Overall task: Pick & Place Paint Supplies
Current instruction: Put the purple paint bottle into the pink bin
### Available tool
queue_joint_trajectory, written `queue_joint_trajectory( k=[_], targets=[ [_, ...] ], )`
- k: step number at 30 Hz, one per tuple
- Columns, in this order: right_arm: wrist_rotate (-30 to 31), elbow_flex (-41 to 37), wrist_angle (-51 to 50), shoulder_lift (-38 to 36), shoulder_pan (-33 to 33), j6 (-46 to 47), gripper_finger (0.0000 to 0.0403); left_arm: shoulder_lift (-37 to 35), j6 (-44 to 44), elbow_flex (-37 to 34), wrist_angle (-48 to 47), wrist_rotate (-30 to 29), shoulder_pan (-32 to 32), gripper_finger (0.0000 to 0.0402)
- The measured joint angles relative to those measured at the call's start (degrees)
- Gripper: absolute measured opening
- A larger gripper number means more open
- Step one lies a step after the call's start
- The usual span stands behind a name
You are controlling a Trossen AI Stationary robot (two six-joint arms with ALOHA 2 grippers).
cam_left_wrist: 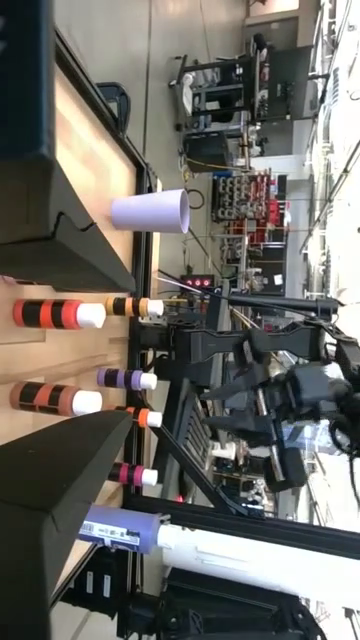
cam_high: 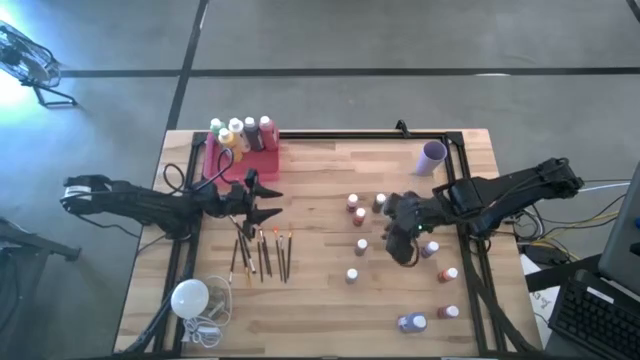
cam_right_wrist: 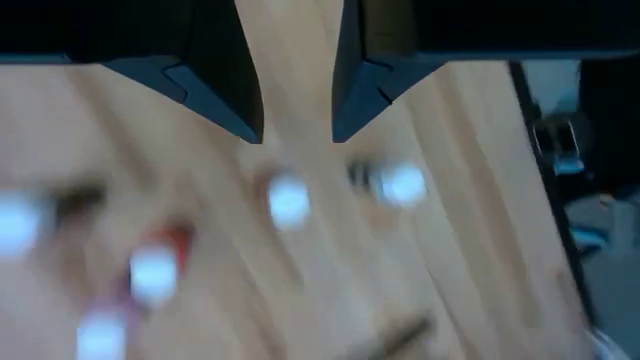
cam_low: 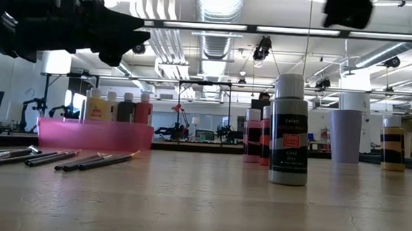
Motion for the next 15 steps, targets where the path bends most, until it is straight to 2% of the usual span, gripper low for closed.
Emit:
queue_joint_trajectory(
  k=[8, 15],
  targets=[
    [-6.6, 8.9, -21.7, 8.6, 9.7, 20.4, 0.0137, 0.2, -0.1, 0.0, 0.0, 0.0, 0.0, 0.0210],
    [-9.4, 11.5, -23.2, 14.2, 23.3, 38.9, 0.0128, 0.2, -0.1, 0.0, 0.0, 0.0, 0.0, 0.0210]
  ],
)
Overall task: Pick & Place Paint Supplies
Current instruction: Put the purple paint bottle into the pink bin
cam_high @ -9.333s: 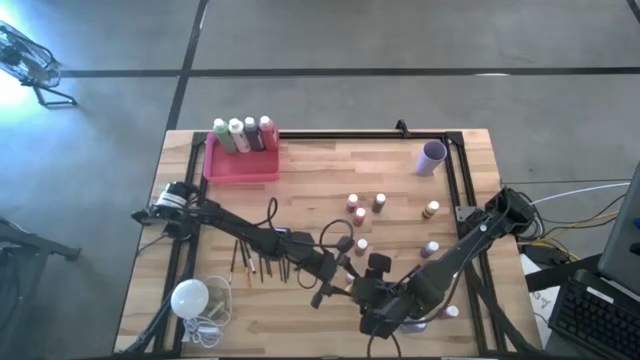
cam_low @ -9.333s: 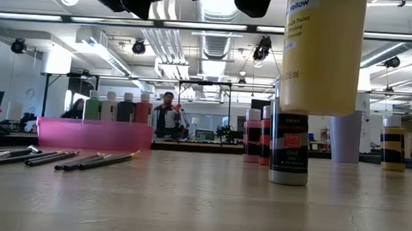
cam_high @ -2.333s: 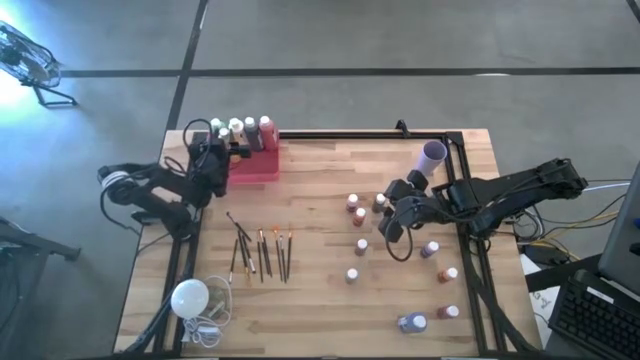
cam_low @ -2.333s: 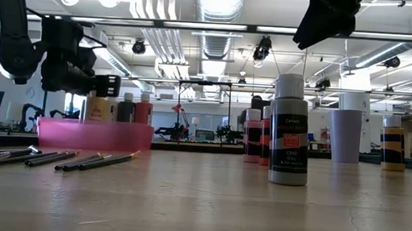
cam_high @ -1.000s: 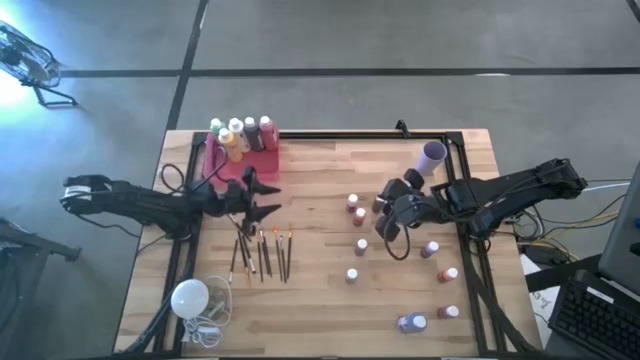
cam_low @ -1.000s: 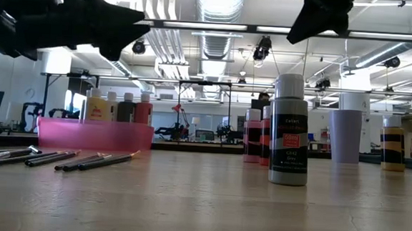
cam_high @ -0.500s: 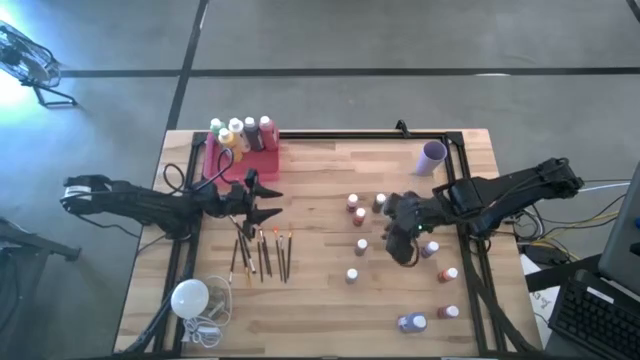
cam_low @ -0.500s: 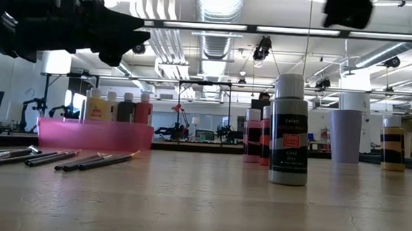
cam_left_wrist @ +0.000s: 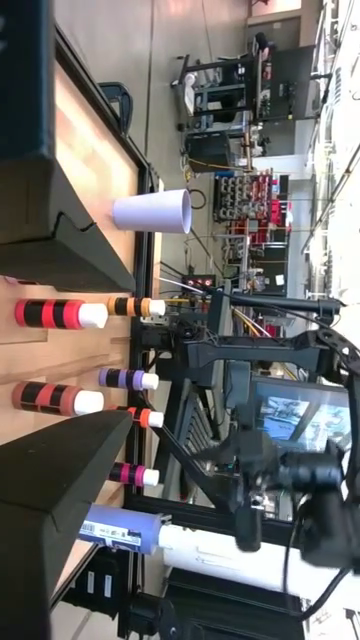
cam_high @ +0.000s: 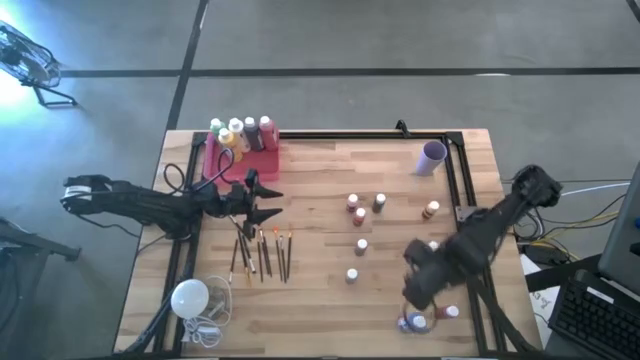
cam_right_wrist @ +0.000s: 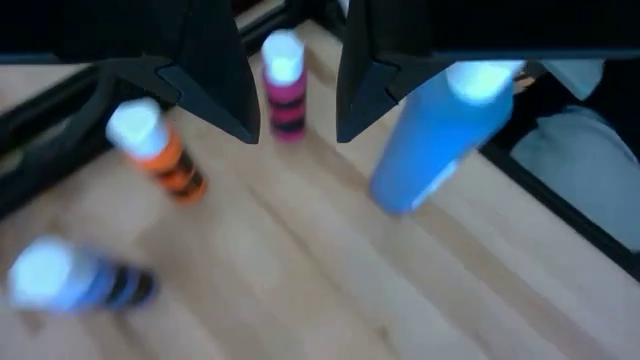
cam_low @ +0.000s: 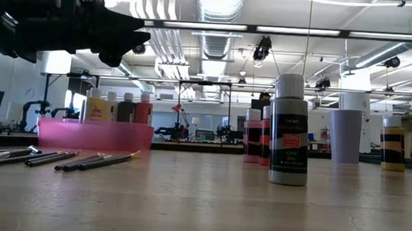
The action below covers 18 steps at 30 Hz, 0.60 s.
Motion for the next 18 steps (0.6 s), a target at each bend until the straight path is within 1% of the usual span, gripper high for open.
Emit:
queue_joint_trajectory(
  k=[3, 8, 13, 18],
  targets=[
    [0.1, 0.7, 0.1, 2.2, 5.1, 6.9, 0.0133, 0.0, 0.0, 0.0, 0.0, 0.0, 0.0, 0.0210],
    [2.7, 1.2, 0.7, 6.1, 11.8, 18.6, 0.0152, 0.0, -0.1, 0.0, 0.0, 0.0, 0.0, 0.0210],
    [3.0, 1.3, 3.9, 10.5, 17.0, 23.7, 0.0172, 0.0, 0.6, 0.0, 0.0, 0.0, 0.0, 0.0210],
    [3.0, 1.3, 6.3, 12.9, 19.5, 28.2, 0.0187, 0.0, 0.6, 0.0, 0.0, 0.0, 0.0, 0.0210]
  ],
)
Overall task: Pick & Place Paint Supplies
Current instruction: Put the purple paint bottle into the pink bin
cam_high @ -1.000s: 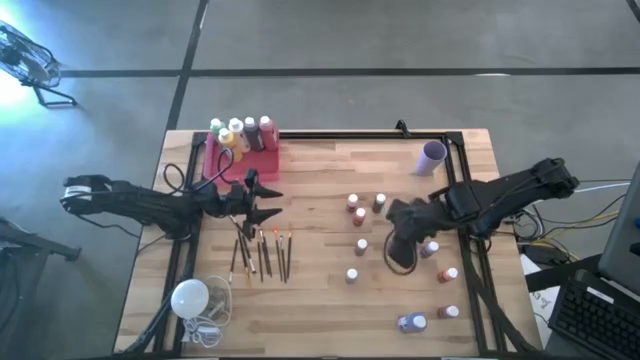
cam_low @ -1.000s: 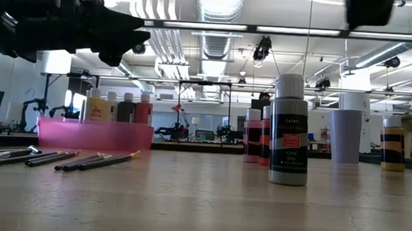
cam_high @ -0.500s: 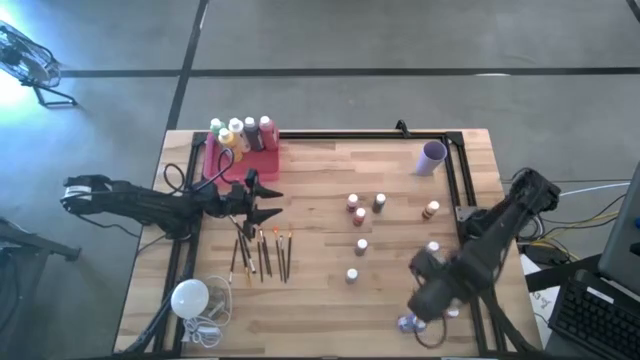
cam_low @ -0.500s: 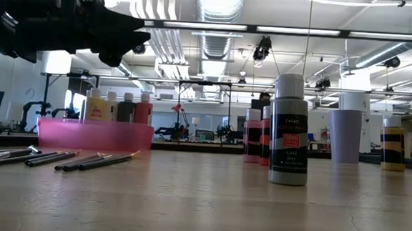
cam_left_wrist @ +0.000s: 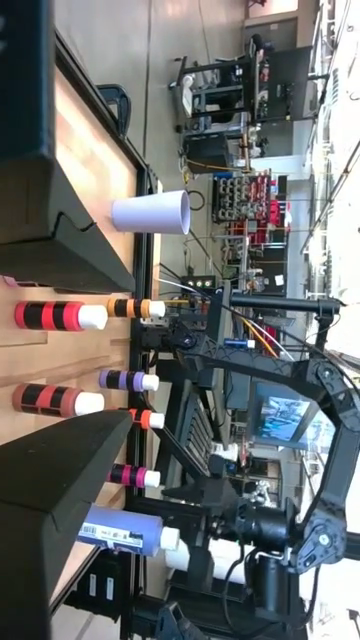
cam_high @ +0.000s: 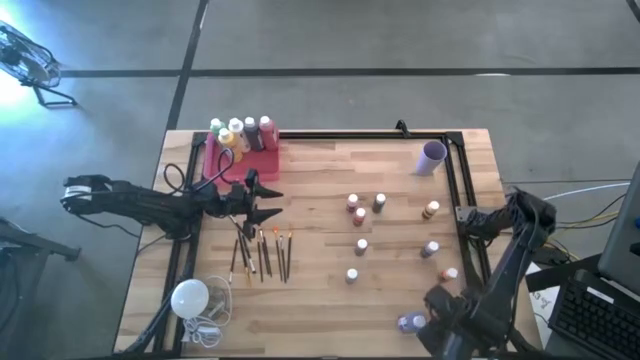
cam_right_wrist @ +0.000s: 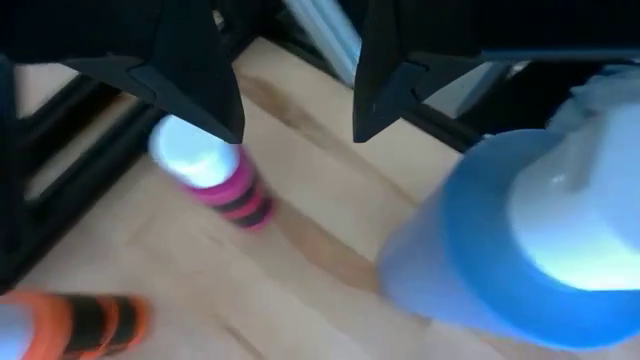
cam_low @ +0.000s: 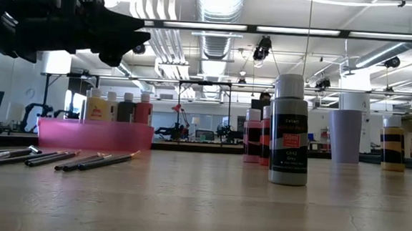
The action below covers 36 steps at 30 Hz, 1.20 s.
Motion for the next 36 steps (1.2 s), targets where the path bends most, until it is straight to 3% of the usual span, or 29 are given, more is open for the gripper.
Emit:
queue_joint_trajectory(
  k=[13, 22, 36],
  targets=[
    [3.6, 0.0, 9.8, 2.3, 0.5, -4.1, 0.0165, 0.0, 0.1, 0.9, 0.0, 0.0, 0.0, 0.0210],
    [12.2, 0.0, 12.0, 2.3, 0.5, -9.2, 0.0148, 0.0, -0.2, 0.9, 0.0, 0.0, 0.0, 0.0210],
    [18.3, 0.0, 12.0, 2.2, -0.6, -11.9, 0.0208, 0.0, -0.3, 0.8, -0.5, 0.0, 0.0, 0.0210]
  ],
)
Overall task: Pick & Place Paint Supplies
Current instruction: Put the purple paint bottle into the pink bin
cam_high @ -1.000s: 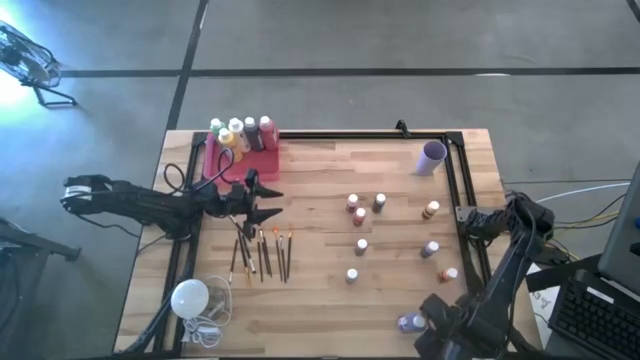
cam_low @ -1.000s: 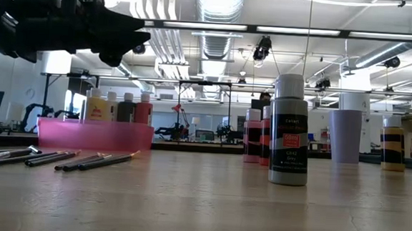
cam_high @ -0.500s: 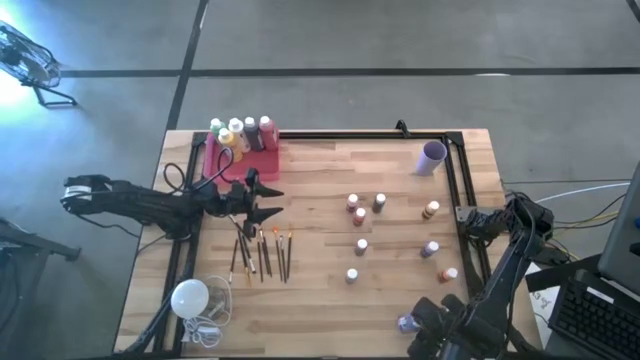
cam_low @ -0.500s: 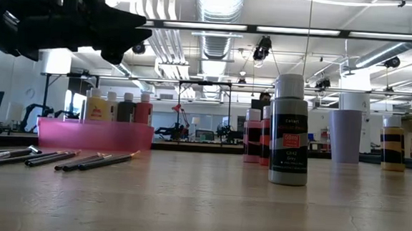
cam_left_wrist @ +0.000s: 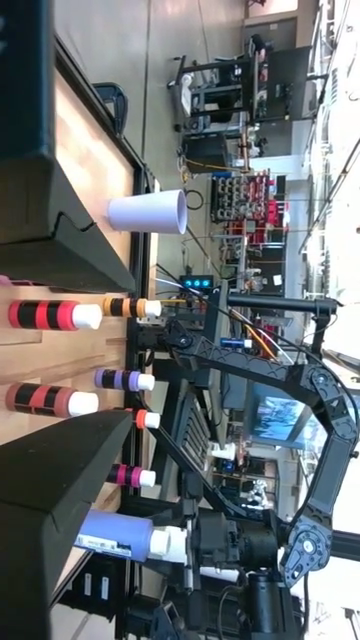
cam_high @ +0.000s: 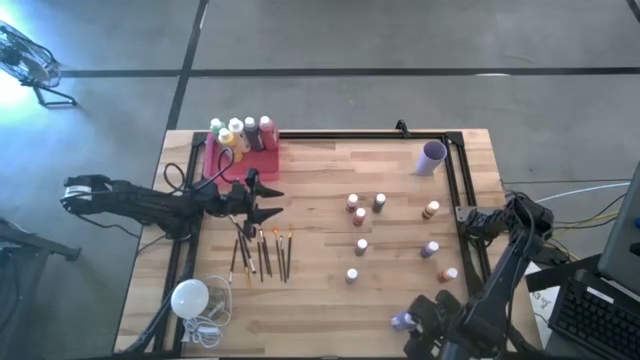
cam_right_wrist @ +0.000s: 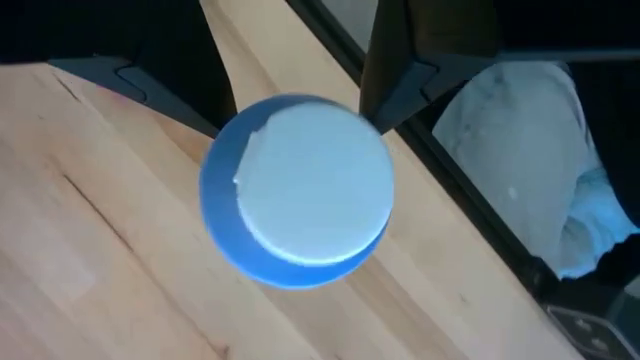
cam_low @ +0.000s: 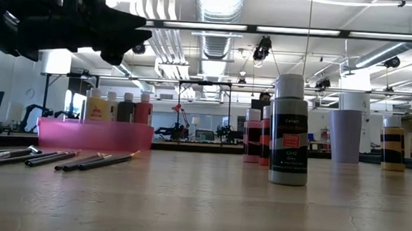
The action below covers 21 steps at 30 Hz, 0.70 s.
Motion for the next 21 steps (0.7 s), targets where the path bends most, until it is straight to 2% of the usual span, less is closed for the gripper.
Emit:
queue_joint_trajectory(
  k=[9, 21],
  targets=[
    [0.1, -1.3, 0.5, 0.0, -1.3, -1.5, 0.0248, 0.0, 0.0, 0.0, -1.5, 0.0, 0.0, 0.0210],
    [1.8, -9.2, 13.7, -0.1, -1.4, -4.8, 0.0295, 0.0, 0.2, 0.0, -2.0, 0.0, 0.0, 0.0210]
  ],
)
